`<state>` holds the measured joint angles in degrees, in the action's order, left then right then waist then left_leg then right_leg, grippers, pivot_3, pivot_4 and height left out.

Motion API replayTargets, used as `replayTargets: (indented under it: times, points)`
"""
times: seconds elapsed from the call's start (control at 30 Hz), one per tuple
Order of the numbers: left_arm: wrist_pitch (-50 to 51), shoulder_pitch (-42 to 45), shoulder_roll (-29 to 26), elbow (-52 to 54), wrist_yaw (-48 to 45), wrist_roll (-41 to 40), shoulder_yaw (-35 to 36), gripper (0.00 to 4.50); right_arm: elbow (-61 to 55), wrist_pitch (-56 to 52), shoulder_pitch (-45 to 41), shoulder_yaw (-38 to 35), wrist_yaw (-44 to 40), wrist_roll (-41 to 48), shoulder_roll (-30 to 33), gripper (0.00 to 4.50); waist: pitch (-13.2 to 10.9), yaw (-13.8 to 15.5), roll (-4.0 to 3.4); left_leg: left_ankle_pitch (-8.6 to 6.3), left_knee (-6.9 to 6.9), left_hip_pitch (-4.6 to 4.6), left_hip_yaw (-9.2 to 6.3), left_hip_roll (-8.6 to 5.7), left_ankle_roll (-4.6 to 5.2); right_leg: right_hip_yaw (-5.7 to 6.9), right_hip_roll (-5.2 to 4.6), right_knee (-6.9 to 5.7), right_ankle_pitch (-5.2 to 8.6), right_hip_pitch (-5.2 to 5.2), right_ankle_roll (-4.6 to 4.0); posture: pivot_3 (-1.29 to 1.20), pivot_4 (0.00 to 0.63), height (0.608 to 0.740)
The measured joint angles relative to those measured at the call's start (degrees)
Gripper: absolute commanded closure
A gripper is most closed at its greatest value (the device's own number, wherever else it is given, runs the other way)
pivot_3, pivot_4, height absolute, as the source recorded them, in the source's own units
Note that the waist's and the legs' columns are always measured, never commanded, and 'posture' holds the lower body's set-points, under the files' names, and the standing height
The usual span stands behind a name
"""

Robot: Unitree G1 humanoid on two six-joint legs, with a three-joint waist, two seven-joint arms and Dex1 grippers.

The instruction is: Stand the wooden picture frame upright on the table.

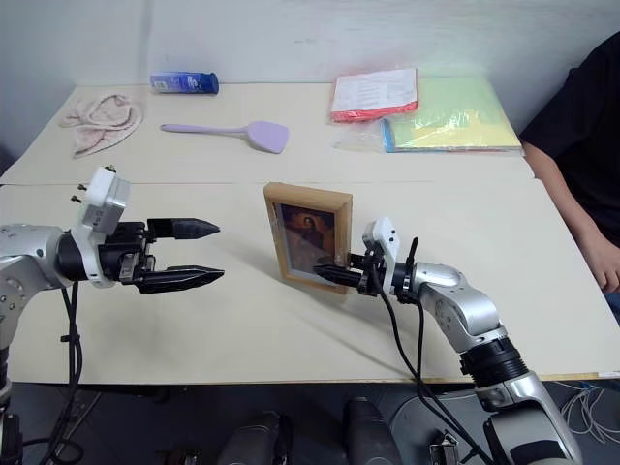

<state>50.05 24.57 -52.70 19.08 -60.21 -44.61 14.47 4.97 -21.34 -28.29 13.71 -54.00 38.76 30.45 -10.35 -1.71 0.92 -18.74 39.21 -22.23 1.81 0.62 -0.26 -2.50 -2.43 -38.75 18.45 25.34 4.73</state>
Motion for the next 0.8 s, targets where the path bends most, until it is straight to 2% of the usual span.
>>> replayTargets:
  times: [0.2,0.4,0.53,0.67,0.73,0.8]
  points:
    - [0.0,1.7,-0.2,-1.6,-0.4,0.0,-1.0,0.00,0.1,-2.8,1.9,-2.2,-0.9,0.7,-1.1,3.23,0.0,0.0,0.01,0.00,0.00,0.01,0.00,0.00,0.00,0.00,0.00,-0.02,0.00,0.00,0.00,0.00,0.150,0.740]
    - [0.0,2.5,-0.4,-2.2,-1.2,0.0,-2.0,0.00,-1.9,-9.2,5.1,-3.9,-1.8,2.1,-0.8,1.34,0.0,0.0,0.03,-0.01,-0.01,0.00,-0.01,0.01,-0.01,0.00,0.00,0.00,0.00,0.00,0.00,0.00,0.150,0.740]
    - [0.0,3.9,-0.5,-4.1,-1.9,0.1,-2.9,0.00,-8.6,-9.9,9.7,-5.3,-3.9,0.5,3.2,0.08,0.0,0.1,0.03,-0.01,-0.01,0.00,0.00,-0.01,0.00,0.00,0.01,0.11,0.00,-0.01,0.00,0.00,0.150,0.740]
    - [-0.2,4.5,-0.3,-4.6,-2.1,0.2,-4.1,0.00,-12.4,-9.8,14.0,-7.7,-4.1,-1.7,7.3,0.03,0.0,0.1,0.03,-0.02,-0.01,0.00,0.00,-0.03,0.01,-0.01,0.00,0.11,0.00,-0.01,0.00,0.00,0.150,0.740]
    - [-0.6,4.6,-0.2,-4.9,-2.5,0.4,-4.4,0.00,-14.7,-10.0,17.1,-9.9,-4.9,-2.2,11.4,0.03,0.0,0.3,0.03,-0.03,-0.01,-0.01,0.01,-0.06,0.02,-0.02,-0.01,0.12,0.00,-0.01,0.00,0.00,0.150,0.740]
    - [-1.4,4.3,-0.4,-5.3,-3.3,0.7,-5.0,0.00,-18.2,-11.5,21.6,-16.5,-7.1,-0.9,18.2,0.03,0.0,0.5,0.03,-0.13,-0.01,0.02,0.03,-0.09,0.21,-0.03,-0.03,0.23,0.00,-0.06,0.01,0.00,0.150,0.740]
